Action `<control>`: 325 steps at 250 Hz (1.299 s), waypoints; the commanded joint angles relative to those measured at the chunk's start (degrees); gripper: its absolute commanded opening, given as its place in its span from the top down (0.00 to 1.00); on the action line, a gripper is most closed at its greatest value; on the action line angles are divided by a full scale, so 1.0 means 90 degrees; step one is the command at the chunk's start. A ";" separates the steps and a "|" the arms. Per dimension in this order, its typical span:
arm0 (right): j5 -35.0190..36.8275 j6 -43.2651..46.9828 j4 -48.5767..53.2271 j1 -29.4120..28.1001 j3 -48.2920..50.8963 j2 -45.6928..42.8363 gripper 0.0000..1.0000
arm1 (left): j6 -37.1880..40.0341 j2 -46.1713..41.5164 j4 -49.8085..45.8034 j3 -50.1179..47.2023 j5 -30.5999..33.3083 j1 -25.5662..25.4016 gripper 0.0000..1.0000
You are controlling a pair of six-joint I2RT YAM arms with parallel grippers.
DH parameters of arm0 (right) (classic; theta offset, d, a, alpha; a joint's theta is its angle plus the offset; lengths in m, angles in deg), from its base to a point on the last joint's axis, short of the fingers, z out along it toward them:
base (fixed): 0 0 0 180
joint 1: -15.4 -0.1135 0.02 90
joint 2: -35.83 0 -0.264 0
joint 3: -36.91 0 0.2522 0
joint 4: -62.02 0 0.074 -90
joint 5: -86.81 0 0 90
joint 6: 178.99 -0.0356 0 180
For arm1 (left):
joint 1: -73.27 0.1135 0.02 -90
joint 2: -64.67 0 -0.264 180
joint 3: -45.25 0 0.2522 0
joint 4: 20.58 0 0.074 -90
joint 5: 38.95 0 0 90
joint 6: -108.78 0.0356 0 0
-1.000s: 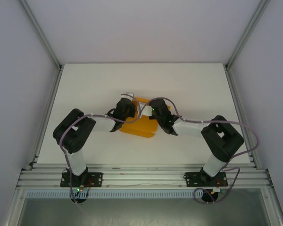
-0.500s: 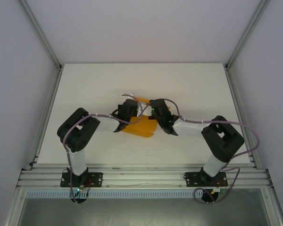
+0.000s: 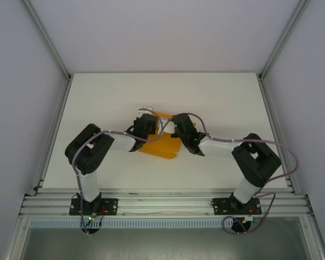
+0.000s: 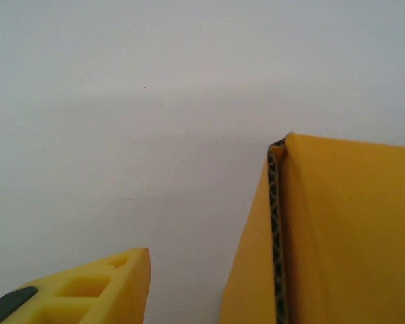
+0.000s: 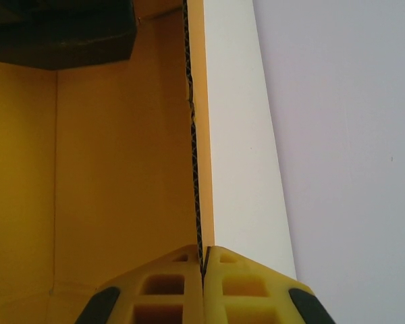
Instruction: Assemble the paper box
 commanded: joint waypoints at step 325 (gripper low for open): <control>-0.0206 -0.0389 0.0994 -0.0126 0.0092 -0.0224 1.00 | 0.0340 -0.0666 -0.0296 -0.0566 -0.0772 0.0051 0.51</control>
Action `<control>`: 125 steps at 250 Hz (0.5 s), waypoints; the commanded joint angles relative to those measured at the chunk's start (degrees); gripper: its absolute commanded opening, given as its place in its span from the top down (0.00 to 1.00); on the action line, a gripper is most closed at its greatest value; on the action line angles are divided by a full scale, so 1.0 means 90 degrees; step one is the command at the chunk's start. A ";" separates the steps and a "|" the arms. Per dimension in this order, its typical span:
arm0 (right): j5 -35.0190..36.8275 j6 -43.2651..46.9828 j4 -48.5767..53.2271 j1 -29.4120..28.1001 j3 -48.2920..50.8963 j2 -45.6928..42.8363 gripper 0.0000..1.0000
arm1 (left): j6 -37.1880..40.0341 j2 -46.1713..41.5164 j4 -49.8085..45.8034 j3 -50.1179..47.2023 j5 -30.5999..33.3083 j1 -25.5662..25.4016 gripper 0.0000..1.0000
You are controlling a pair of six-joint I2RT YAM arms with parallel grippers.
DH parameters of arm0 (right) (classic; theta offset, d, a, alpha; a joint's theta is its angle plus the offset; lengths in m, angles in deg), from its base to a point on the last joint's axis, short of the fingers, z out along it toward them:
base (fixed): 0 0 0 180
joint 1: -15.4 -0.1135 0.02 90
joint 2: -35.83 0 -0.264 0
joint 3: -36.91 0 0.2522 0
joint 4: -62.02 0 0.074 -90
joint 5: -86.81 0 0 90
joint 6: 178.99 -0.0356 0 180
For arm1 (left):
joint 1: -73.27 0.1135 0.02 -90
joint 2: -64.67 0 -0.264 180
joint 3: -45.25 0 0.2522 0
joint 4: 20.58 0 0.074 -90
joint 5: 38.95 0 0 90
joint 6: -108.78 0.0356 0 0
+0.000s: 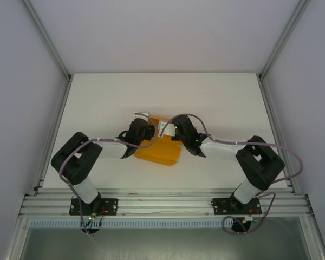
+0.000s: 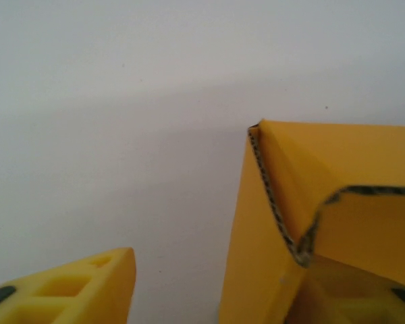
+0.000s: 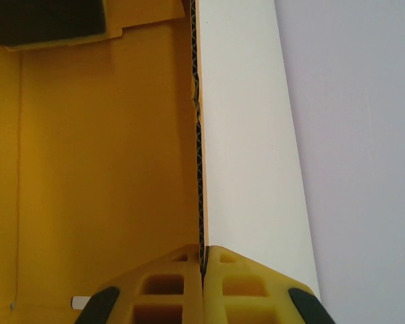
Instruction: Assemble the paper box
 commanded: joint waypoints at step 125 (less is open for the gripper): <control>-0.0646 -0.1324 0.1185 -0.0039 -0.0158 -0.0490 0.55 | 0.0408 0.0804 0.0183 0.0665 -0.0101 0.0024 1.00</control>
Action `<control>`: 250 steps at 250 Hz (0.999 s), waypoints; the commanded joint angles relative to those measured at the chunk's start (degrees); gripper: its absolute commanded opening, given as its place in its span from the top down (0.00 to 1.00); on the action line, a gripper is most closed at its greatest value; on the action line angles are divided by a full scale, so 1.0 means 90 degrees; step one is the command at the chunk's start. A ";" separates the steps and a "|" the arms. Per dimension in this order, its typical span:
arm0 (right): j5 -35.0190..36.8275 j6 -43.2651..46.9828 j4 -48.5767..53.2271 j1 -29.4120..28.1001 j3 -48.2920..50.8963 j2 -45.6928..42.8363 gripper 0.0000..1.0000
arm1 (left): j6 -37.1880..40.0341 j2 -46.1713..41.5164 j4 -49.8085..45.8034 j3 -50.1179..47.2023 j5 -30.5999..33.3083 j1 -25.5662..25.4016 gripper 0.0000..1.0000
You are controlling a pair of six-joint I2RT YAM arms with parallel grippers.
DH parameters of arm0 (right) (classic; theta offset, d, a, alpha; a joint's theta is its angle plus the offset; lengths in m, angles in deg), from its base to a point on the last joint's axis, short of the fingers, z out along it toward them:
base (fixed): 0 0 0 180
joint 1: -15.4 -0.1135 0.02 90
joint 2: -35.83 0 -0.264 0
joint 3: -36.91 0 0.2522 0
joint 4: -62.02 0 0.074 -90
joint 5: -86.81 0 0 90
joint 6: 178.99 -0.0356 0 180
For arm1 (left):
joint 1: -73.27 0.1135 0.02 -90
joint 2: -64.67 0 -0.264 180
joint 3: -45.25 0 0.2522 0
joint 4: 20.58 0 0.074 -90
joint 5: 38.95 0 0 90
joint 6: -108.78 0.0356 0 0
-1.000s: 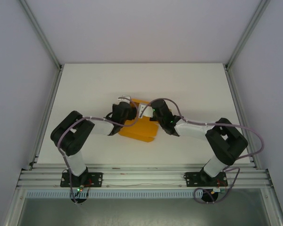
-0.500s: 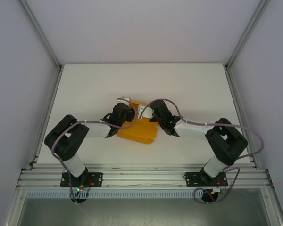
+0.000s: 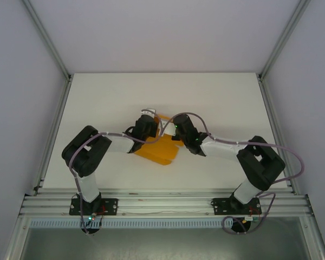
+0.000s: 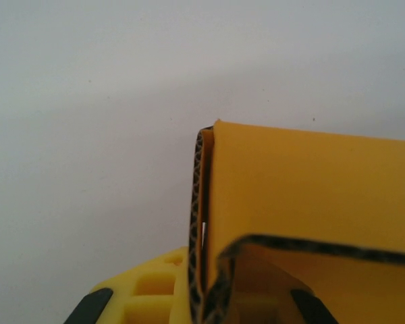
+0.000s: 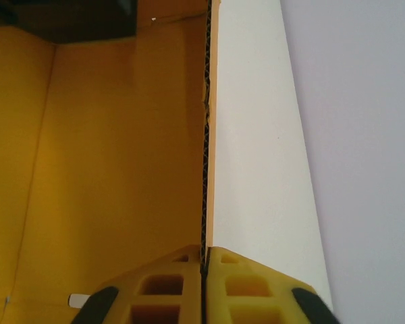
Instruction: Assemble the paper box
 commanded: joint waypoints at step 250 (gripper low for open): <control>-0.5541 -0.6822 0.3236 0.1938 -0.2803 0.0528 1.00 | 0.0940 0.0701 0.2368 -0.0379 -0.1767 -0.0234 1.00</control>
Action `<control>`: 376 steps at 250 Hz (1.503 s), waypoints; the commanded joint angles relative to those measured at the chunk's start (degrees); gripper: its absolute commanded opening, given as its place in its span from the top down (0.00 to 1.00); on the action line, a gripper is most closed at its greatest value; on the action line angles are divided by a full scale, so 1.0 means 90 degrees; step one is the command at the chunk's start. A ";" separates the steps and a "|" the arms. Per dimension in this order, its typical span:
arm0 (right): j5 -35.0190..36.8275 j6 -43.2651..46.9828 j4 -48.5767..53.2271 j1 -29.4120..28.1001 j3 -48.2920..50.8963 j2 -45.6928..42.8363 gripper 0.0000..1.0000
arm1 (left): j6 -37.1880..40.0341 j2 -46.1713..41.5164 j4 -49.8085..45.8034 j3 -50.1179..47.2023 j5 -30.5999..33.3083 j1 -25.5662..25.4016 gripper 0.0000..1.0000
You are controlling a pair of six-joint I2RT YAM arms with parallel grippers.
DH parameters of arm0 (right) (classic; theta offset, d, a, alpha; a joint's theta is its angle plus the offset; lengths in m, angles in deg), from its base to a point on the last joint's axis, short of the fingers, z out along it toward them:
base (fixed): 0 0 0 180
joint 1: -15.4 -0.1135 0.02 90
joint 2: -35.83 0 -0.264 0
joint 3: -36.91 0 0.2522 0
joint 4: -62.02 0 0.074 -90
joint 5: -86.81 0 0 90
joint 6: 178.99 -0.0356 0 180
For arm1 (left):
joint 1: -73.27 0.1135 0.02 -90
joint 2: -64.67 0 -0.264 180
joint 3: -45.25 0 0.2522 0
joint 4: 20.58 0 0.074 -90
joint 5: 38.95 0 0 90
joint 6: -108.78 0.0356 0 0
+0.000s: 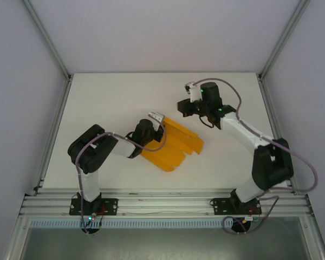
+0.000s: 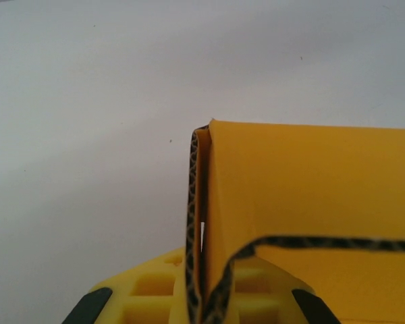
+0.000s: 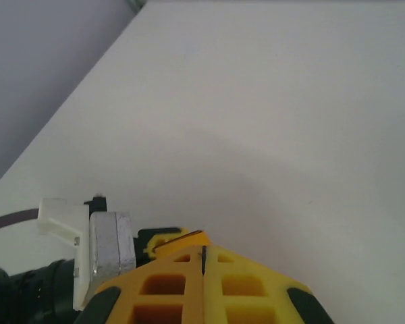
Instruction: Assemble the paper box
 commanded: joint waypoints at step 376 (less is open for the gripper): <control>0.0531 -0.0606 0.1163 -0.0882 -0.0009 0.1823 1.00 | -0.0543 0.0646 -0.0171 0.0630 0.3416 -0.0253 1.00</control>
